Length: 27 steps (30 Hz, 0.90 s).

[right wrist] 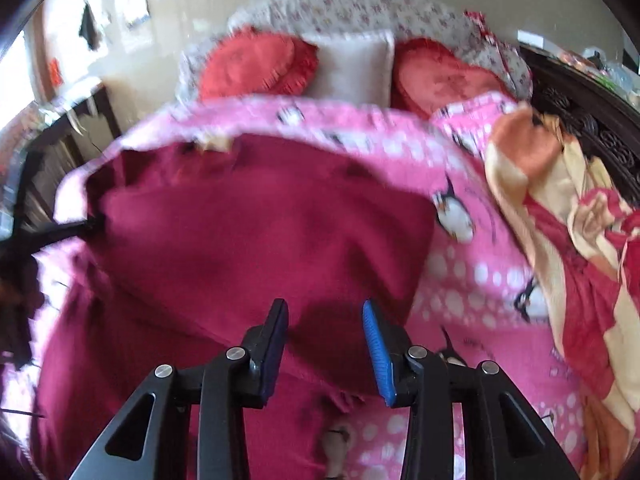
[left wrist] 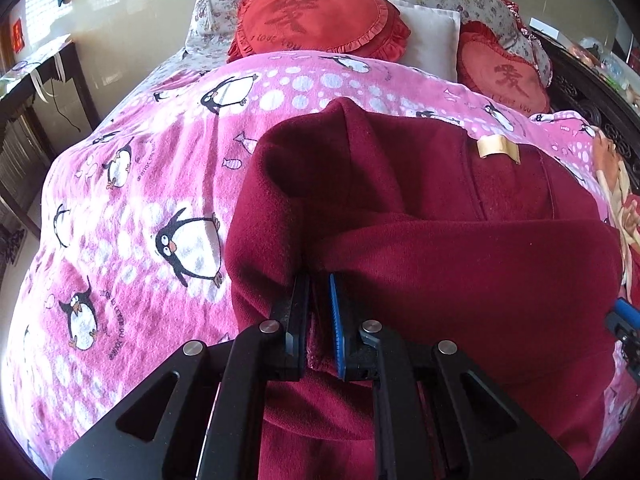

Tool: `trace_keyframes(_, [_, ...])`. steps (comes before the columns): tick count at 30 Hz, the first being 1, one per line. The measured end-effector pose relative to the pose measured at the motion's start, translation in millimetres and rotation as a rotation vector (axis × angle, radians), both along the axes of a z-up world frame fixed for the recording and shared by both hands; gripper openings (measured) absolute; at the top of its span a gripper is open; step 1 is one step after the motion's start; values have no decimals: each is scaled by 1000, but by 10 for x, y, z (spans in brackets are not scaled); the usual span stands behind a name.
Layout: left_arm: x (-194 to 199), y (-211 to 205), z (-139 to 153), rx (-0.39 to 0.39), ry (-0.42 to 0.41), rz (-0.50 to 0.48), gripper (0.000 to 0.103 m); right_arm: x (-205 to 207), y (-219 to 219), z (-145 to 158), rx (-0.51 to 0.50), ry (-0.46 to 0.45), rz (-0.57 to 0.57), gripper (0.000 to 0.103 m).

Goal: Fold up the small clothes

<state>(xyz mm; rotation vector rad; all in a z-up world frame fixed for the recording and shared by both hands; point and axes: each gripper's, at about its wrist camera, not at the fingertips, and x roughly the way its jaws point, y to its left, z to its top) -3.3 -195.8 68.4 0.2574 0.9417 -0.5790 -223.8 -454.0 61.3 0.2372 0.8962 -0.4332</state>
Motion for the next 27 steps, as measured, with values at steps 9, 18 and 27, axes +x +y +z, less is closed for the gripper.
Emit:
trace_keyframes(9, [-172,132,102,-3,-3,-3,38,-182,124,339,-9,-125,-24,39])
trace_keyframes(18, [-130,96,39,-4,5,18,46,241,-96,165,39,-75,-68,42])
trace_keyframes(27, [-102,134,-26,-12,33,20,46,229,-108,183,52,-88,-73,45])
